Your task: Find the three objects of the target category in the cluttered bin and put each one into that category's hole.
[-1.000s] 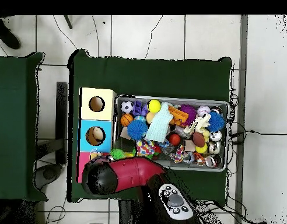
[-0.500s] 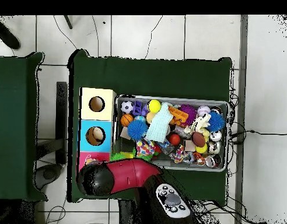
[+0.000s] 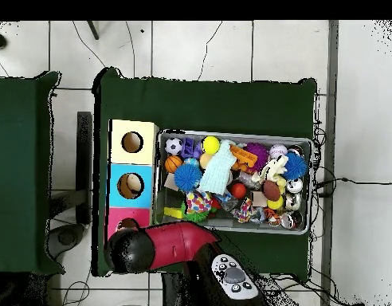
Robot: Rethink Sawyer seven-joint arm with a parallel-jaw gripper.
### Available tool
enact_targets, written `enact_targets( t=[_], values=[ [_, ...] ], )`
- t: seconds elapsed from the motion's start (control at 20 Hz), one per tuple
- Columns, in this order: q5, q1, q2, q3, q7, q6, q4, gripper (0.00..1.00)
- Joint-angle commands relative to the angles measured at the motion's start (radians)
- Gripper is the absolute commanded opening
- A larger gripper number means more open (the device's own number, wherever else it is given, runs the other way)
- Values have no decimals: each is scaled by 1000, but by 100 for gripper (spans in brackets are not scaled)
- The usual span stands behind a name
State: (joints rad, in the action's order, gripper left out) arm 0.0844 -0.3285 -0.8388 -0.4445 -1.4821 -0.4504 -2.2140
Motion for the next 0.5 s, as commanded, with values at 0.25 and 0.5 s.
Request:
enact_targets(
  t=[0.25,0.5],
  values=[
    [6,5,81,-48,-61,-77,25,0],
    [4,1,66,-59,-51,-95,27,0]
  ],
)
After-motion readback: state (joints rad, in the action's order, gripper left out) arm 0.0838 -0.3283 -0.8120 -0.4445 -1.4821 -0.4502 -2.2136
